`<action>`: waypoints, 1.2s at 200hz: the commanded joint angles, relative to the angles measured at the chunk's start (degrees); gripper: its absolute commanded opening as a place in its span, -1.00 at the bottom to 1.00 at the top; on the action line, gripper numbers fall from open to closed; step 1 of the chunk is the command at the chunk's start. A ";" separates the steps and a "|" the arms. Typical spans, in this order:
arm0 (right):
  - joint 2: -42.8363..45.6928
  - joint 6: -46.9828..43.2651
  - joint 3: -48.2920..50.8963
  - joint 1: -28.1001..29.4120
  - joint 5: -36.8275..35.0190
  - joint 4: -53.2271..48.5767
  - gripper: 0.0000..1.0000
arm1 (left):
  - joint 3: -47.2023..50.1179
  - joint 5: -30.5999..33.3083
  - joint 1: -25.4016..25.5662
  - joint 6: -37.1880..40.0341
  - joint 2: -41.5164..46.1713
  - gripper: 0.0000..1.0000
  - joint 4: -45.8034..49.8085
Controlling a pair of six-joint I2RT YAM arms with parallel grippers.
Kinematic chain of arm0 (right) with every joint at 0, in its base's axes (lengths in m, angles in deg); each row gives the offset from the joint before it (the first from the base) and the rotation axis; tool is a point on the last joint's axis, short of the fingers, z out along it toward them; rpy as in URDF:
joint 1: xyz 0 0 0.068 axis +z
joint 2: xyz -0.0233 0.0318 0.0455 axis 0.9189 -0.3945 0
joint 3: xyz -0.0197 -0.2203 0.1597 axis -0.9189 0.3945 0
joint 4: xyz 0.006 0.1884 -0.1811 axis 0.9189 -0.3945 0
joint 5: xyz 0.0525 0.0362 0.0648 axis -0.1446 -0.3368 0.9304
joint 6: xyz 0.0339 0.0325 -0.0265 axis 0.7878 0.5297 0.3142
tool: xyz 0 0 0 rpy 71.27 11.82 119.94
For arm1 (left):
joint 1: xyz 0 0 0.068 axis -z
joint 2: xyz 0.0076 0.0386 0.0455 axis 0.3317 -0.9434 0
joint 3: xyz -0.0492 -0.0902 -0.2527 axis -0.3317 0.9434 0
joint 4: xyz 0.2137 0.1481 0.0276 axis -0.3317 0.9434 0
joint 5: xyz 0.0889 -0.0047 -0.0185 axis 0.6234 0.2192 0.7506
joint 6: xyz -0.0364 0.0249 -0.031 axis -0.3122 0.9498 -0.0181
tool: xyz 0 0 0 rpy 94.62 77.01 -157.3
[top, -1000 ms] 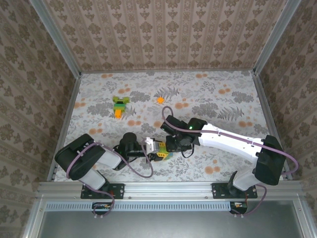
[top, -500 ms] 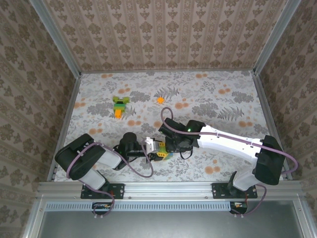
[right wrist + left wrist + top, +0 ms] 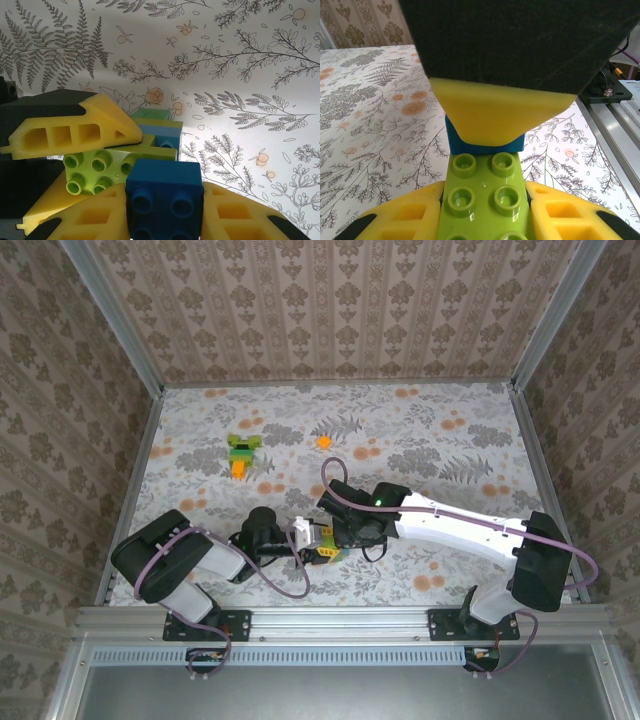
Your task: Assemble a carrot with lego
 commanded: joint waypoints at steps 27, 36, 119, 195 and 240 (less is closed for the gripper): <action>-3.25 1.44 3.98 0.43 -1.46 -8.48 -0.62 | 0.19 4.51 0.12 3.02 -2.79 -0.52 8.51; -3.15 2.15 4.38 0.39 -1.78 -8.50 -0.62 | 0.15 4.47 0.14 3.00 -2.84 -0.52 8.52; -3.98 1.39 0.88 0.36 -5.12 -14.05 -0.62 | 0.15 4.50 0.25 3.02 -2.83 -0.52 8.35; -4.44 1.07 3.39 0.51 -1.62 -9.36 -0.60 | -0.01 4.63 0.24 3.00 -3.06 -0.52 8.63; -3.49 0.02 3.46 0.43 0.13 -5.85 -0.47 | 0.05 4.61 0.24 3.00 -2.98 -0.52 8.60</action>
